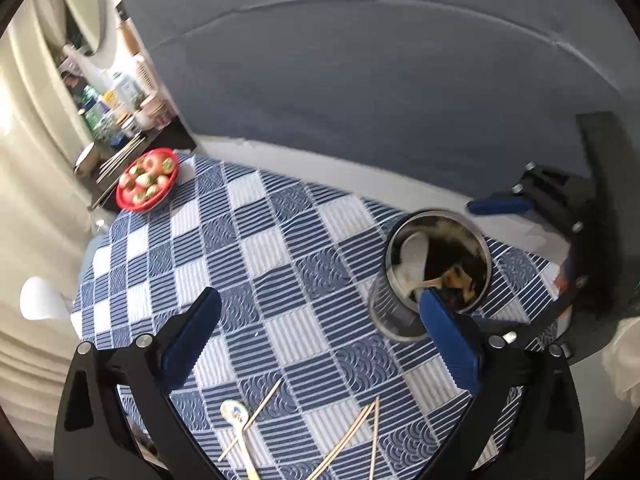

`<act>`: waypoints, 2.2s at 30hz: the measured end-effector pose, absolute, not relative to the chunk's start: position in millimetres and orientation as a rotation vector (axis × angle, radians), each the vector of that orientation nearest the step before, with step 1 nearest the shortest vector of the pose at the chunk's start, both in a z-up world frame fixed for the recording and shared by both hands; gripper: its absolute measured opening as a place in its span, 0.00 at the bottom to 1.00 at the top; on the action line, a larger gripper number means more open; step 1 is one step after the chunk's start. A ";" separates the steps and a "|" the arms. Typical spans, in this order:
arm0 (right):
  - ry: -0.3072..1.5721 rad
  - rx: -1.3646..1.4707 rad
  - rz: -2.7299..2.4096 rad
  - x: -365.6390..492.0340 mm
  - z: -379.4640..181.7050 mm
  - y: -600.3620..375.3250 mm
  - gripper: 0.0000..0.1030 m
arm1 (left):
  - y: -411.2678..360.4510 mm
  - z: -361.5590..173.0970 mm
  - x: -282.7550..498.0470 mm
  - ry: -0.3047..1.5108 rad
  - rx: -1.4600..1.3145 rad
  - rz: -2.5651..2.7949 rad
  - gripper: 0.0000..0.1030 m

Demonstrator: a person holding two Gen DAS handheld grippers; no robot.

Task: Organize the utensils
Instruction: 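Lower the spoon into the black holder and open the right tool, then move both tools toward the yellow-handled cartoon spoon on the table, then grasp the spoon bowl with the right tool while the left tool closes on its handle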

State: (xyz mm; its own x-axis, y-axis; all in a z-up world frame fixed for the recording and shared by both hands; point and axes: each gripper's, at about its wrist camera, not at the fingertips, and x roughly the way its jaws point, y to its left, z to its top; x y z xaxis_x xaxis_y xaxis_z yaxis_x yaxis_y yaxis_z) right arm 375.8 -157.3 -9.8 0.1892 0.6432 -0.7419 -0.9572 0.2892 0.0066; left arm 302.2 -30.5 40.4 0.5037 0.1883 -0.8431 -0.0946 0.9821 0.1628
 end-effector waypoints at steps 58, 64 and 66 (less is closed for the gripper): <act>0.908 -0.630 1.527 259.1 -75.1 30.2 0.86 | 119.1 -120.7 87.9 1.127 -0.470 0.354 0.94; 0.952 -0.666 1.541 250.6 -96.3 58.8 0.86 | 127.9 -142.6 85.1 1.173 -0.478 0.346 0.94; 0.966 -0.678 1.541 248.3 -104.3 66.8 0.86 | 128.1 -148.6 83.6 1.188 -0.473 0.341 0.94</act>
State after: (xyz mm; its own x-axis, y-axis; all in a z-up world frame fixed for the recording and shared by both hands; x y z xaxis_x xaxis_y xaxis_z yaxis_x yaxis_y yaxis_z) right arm 248.3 66.8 -104.3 -0.1958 0.5035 -0.8415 -0.9769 -0.0251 0.2123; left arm 83.6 128.1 -148.6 0.3413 0.0074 -0.9399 -0.4917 0.8537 -0.1718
